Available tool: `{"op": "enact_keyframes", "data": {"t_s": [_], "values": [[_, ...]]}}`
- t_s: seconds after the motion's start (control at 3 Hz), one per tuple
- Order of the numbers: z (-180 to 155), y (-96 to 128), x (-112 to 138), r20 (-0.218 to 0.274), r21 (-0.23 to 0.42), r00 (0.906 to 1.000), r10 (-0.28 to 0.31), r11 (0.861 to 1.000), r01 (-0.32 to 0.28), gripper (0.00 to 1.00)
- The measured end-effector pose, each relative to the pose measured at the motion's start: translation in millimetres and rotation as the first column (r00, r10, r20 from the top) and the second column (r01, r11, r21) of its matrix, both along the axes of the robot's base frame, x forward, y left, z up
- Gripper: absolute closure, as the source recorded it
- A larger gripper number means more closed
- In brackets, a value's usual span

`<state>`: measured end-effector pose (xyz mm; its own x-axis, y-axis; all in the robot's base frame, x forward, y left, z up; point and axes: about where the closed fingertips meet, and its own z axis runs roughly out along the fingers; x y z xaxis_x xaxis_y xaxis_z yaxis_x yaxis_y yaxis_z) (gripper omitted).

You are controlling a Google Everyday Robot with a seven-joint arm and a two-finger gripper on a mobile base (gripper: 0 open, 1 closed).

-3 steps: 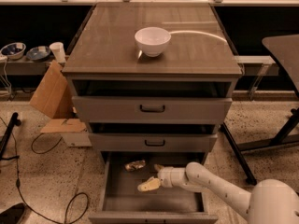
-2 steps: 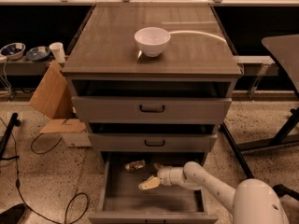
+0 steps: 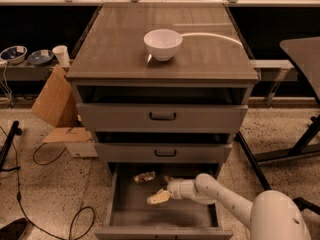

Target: Pick orange can from bottom drawer and place on counter

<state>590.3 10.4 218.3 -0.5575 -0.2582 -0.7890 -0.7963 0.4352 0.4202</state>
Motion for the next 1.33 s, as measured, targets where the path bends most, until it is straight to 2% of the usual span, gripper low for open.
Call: {"op": "enact_keyframes", "data": {"t_s": [0.33,1.0,1.33], "values": [[-2.2,15.5,9.3,0.002,0.021,1.0,0.008,1.0,-0.008,0.0],[-7.9,26.8,65.7,0.063,0.045,0.9977,-0.024,0.999,0.021,0.0],[-13.4,34.7,87.9,0.074,0.053,0.9967,-0.035,0.998,0.031,0.0]]}}
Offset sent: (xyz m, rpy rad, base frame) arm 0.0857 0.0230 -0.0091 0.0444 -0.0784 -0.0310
